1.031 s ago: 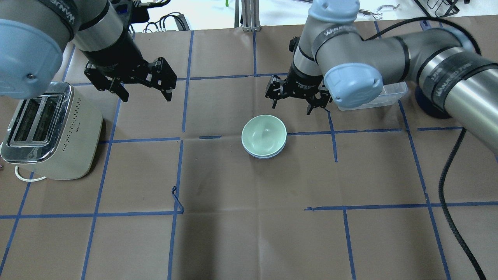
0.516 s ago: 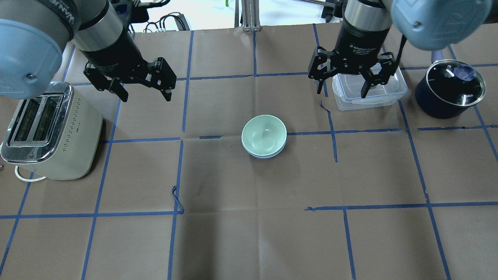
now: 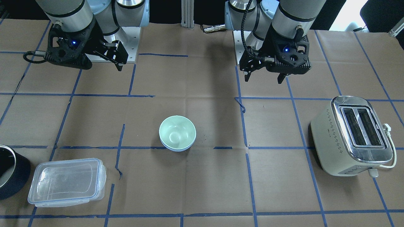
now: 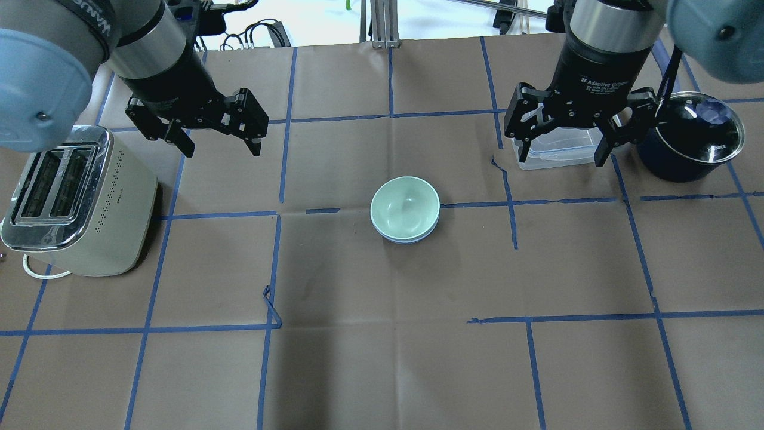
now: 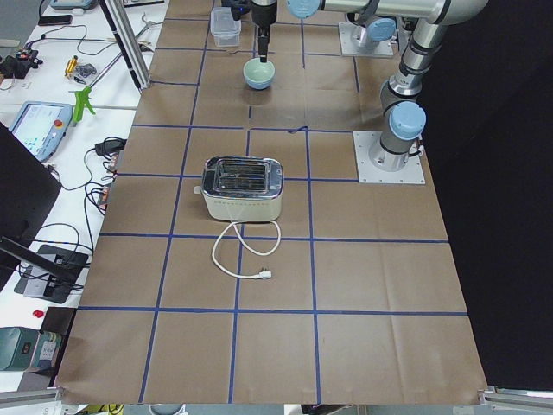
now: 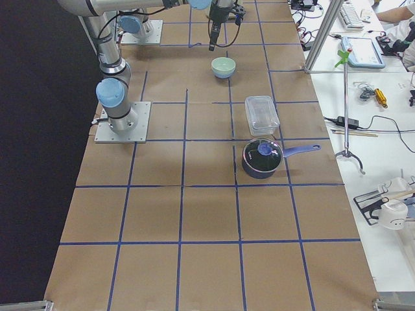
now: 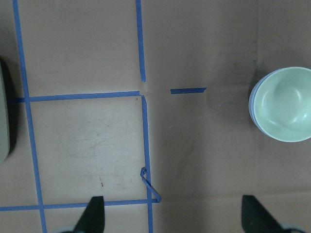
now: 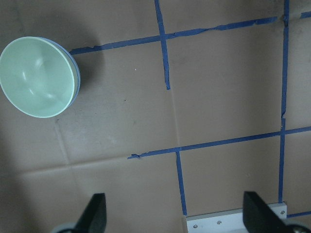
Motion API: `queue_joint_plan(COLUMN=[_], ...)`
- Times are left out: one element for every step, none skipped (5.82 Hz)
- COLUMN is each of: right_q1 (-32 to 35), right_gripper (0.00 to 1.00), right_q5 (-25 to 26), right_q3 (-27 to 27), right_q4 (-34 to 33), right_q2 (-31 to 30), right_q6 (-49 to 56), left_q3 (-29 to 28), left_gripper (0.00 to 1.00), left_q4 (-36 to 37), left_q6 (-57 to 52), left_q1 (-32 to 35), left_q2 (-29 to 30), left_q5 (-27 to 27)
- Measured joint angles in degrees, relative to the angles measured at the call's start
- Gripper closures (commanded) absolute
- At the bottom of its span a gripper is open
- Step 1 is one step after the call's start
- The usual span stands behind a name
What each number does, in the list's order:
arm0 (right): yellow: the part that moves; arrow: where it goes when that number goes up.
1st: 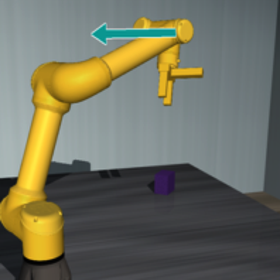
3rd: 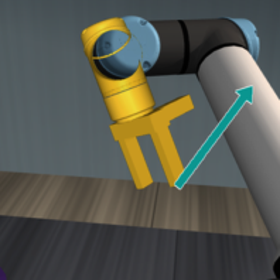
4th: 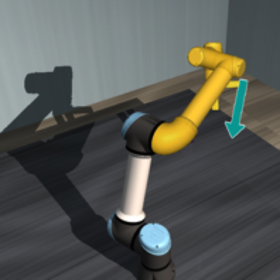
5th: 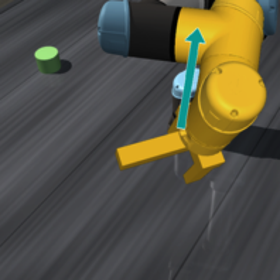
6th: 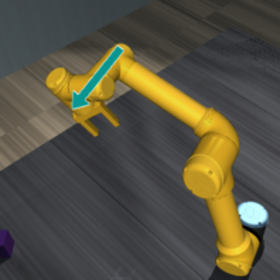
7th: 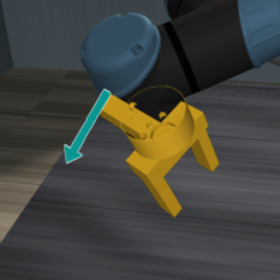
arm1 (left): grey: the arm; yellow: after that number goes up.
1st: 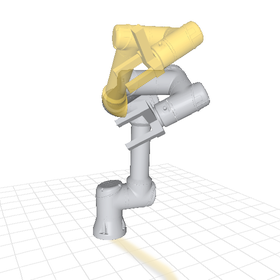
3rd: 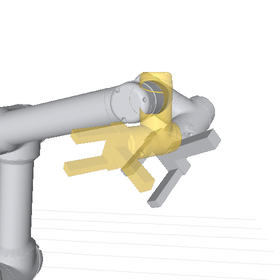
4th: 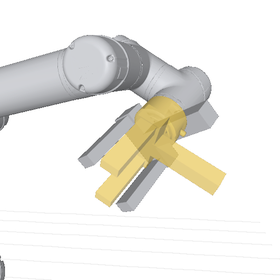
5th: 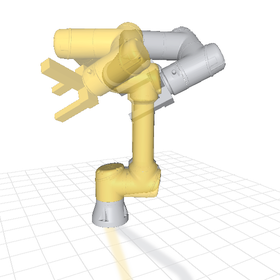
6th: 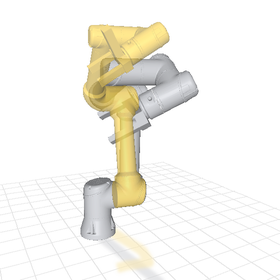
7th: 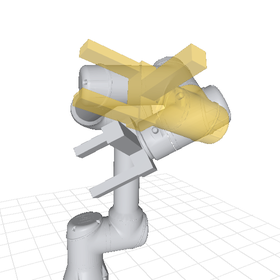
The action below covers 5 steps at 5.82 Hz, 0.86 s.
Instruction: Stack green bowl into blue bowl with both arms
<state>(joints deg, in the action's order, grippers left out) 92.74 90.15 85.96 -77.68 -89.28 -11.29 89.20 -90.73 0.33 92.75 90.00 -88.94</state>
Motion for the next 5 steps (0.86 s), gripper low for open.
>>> queue_joint_plan(right_q1=[-0.04, -0.04, -0.03, -0.02, -0.02], right_gripper=[0.00, 0.00, 0.00, 0.00, 0.00], right_q5=[0.04, 0.30, 0.59, 0.69, 0.72], right_q3=[1.76, 3.13, 3.55, 3.53, 3.48], right_q4=[-2.56, -5.35, -6.53, -6.73, -6.63], right_q2=[-0.75, -1.29, -1.46, -1.48, -1.54], right_q6=[0.09, 0.12, 0.13, 0.13, 0.13], left_q3=[-0.04, -0.07, -0.07, -0.07, -0.08], left_gripper=[0.02, 0.02, 0.02, 0.02, 0.02], left_q4=[-0.34, -0.46, -0.52, -0.56, -0.58], left_q6=[0.02, 0.02, 0.02, 0.02, 0.02], left_q1=[-0.02, -0.03, -0.03, -0.03, -0.03], left_q2=[0.00, 0.00, 0.00, 0.00, 0.00], left_q5=[-0.03, -0.07, -0.08, -0.09, -0.09])
